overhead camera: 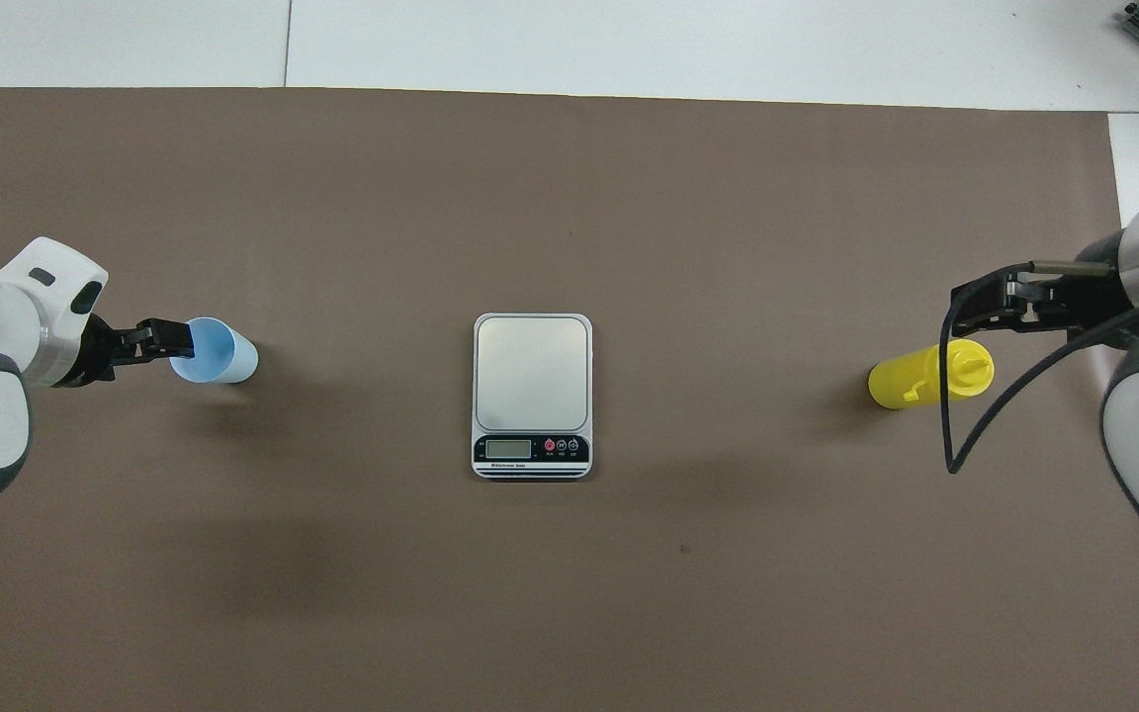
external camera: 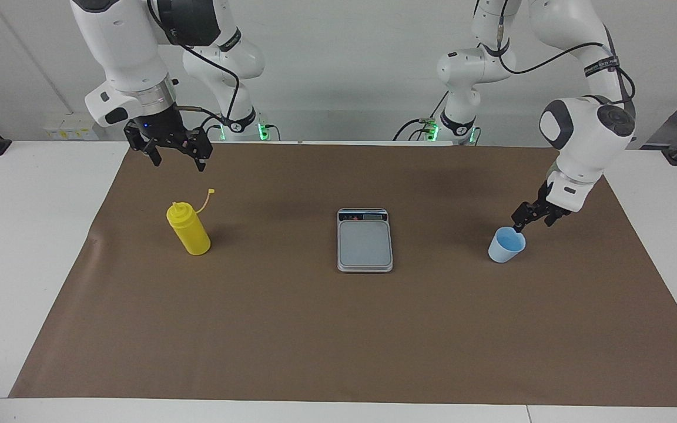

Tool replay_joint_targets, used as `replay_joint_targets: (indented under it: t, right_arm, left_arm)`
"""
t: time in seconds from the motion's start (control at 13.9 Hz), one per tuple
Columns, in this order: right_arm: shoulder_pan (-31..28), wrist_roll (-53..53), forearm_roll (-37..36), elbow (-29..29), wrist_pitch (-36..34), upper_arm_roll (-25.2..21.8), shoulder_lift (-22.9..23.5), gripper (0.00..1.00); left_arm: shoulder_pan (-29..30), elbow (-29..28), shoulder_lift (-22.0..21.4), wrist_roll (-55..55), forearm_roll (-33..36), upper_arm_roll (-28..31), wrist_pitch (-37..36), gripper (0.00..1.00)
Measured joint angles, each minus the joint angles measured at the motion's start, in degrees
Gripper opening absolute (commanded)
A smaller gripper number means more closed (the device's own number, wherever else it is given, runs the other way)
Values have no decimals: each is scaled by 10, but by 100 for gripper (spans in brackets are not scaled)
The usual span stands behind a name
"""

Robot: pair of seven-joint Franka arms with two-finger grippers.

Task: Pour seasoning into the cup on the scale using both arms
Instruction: 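Reach the left gripper to the blue cup and grasp it, then carry the blue cup onto the scale with the left gripper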

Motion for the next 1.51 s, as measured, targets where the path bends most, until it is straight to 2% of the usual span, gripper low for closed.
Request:
replay_joint_targets:
  t: [0.22,0.29,0.43,0.5,1.01,1.15,1.3,1.51]
  right_arm:
    - [0,0,0,0,0,0,0,100]
    - [0,0,0,0,0,0,0,100]
    - [0,0,0,0,0,0,0,100]
    - [0,0,0,0,0,0,0,100]
    - [0,0,0,0,-4,0,0,100]
    - [-2,0,0,0,-4,-1,0,100]
    - [-15,1,0,0,-4,-1,0,100]
    - [-35,6,1,-1,-3,-2,0,100]
  left_arm:
    - [-5,-13,15,-33,0,-4,27,100]
    - [-6,-19,22,-36,0,-7,37,73]
    - [-6,-24,34,-37,0,-7,47,6]
    - [-6,-24,39,-37,0,-8,52,0]
    - [-12,-5,43,0,0,-9,65,0]
    - [-16,36,43,0,-3,-10,41,0]
    - [-39,103,42,-22,-14,-11,-26,0]
    - [-113,189,50,-131,-17,-14,-89,0]
